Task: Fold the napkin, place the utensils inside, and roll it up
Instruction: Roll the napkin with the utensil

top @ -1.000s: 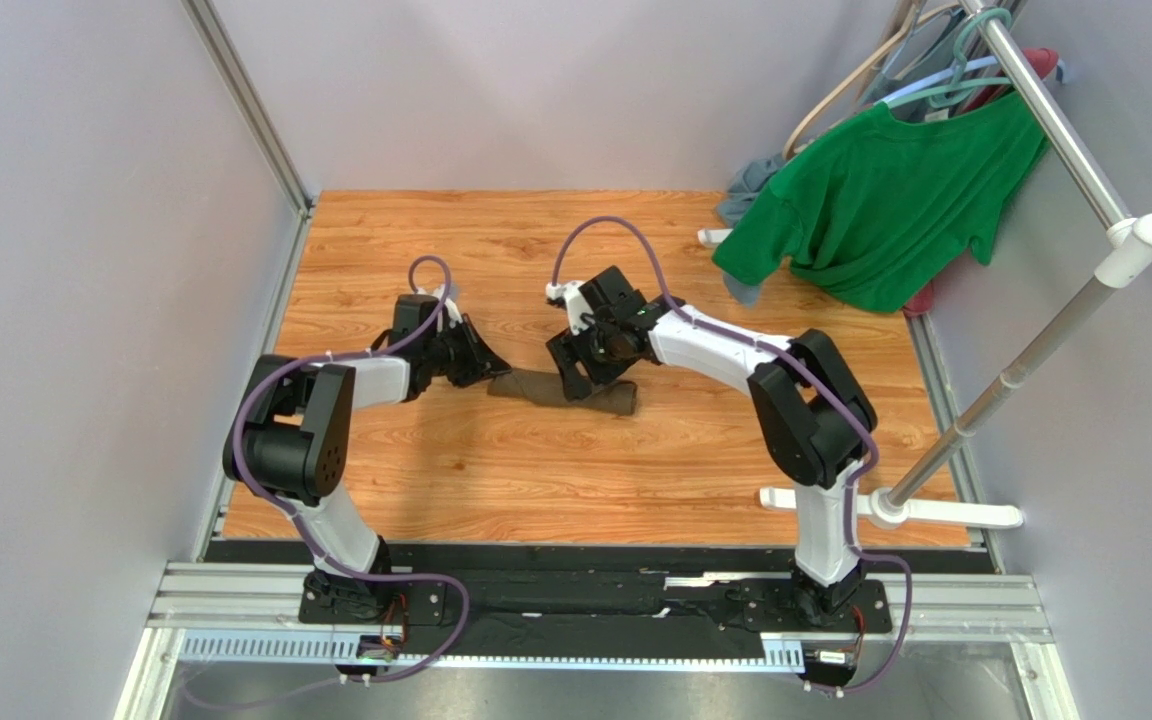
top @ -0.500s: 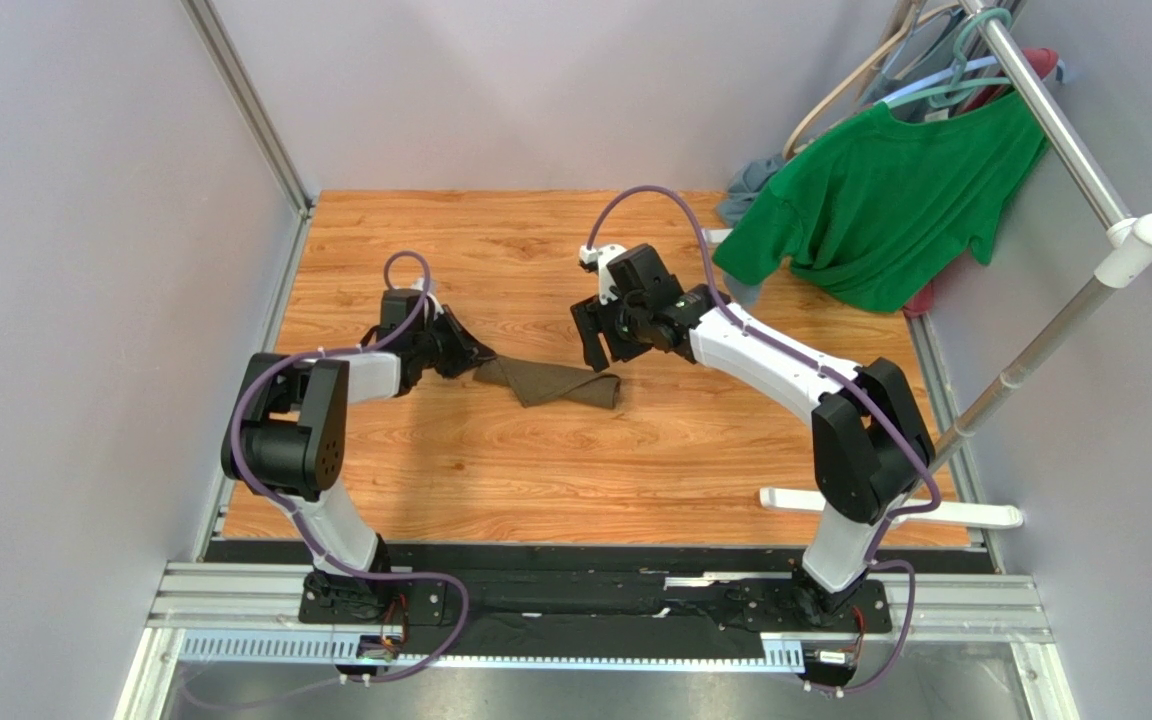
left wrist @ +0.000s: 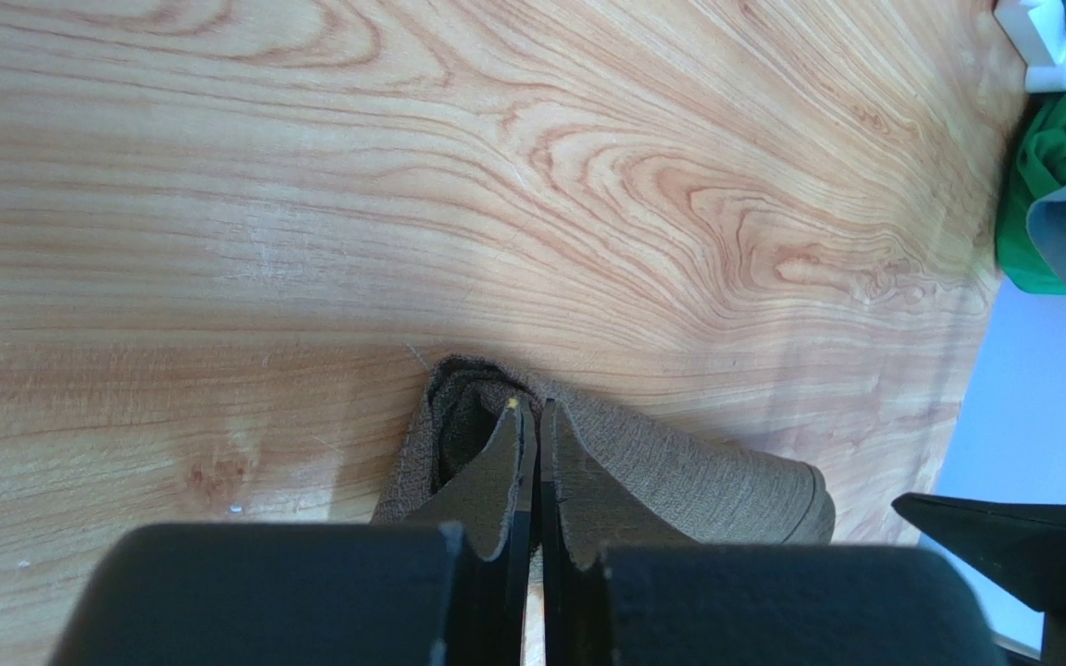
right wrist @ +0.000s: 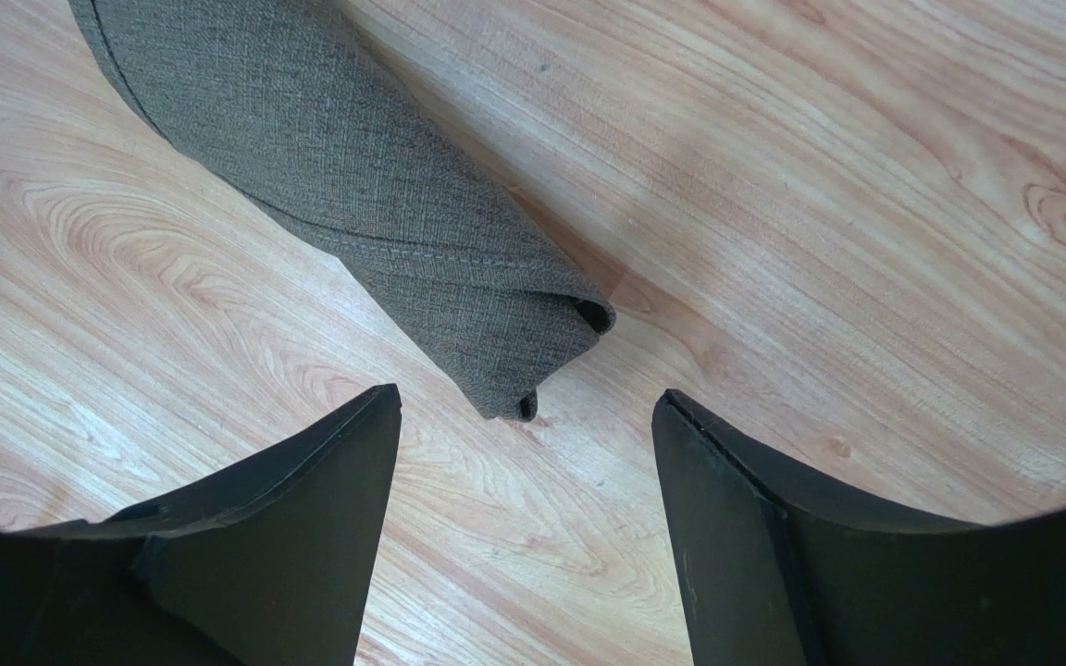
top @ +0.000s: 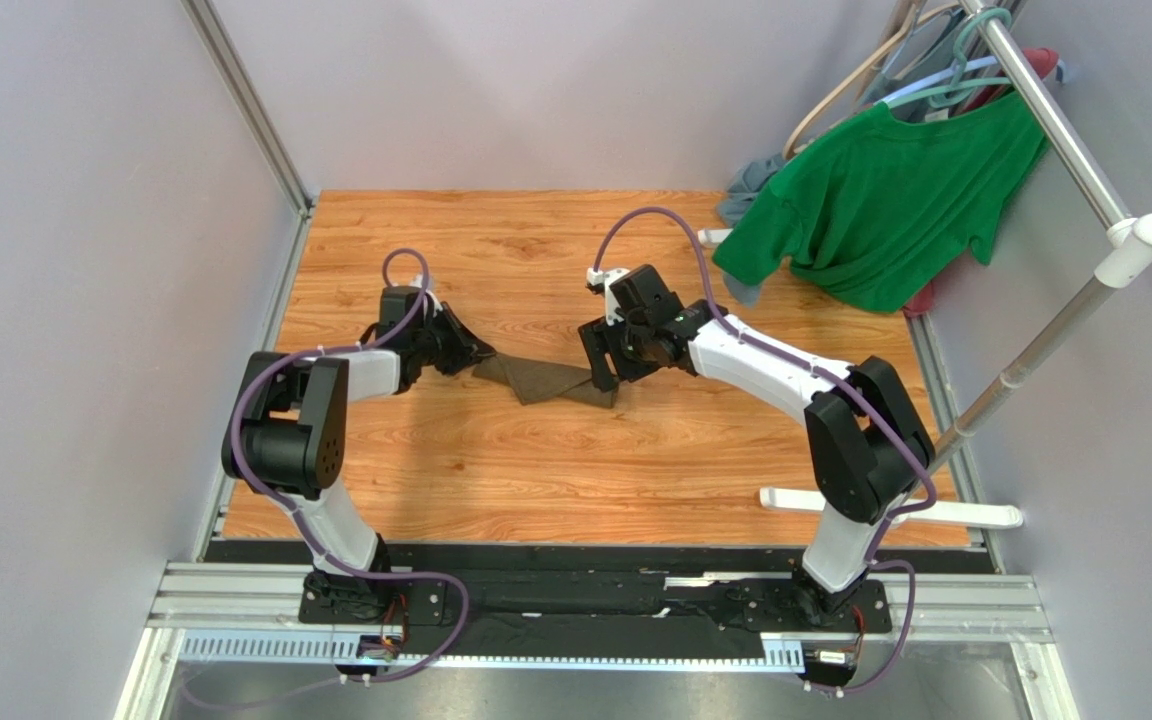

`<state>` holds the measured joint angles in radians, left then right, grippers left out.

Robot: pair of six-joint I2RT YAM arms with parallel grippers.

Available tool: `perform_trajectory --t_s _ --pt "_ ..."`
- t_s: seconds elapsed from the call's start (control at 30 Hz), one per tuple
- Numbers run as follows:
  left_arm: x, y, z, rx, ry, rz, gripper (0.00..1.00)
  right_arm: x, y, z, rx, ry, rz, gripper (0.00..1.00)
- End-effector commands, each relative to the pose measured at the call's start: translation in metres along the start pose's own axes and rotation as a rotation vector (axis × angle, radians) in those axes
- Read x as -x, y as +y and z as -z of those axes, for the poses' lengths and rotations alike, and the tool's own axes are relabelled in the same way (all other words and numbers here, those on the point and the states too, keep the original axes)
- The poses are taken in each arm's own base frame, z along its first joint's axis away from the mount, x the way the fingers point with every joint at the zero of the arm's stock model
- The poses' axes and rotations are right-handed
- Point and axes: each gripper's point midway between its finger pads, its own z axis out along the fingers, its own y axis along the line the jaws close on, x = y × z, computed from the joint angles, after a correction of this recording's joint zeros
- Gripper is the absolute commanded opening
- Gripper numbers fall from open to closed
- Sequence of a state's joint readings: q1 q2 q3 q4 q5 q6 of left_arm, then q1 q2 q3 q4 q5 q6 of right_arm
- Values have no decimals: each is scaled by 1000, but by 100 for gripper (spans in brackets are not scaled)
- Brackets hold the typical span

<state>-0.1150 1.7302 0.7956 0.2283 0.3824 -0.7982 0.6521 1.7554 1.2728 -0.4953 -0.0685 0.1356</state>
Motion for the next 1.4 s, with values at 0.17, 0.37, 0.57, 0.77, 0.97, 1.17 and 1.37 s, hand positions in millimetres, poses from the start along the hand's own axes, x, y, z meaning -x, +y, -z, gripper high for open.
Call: perform_trajectory --t_s 0.17,0.37,0.57,0.77,0.97,1.17,1.37 --pt "24 -3 12 21 -113 6 0 13 -3 21 -39 -97 -64 71" --pt "21 -1 14 25 -118 11 11 11 -10 35 -68 -125 -86 71" --pt "28 0 33 77 -161 -12 99 15 -19 57 -95 -195 -126 71" --pt "58 -17 93 158 -317 -106 99 16 -30 92 -117 -297 -179 71" --pt "79 -62 173 134 -449 -235 99 12 -44 146 -177 -450 -219 71" --pt "63 -114 236 -10 -434 -430 99 -2 -62 193 -260 -600 -243 72" --pt "41 -115 270 -30 -439 -554 99 -22 -82 210 -357 -662 -236 72"
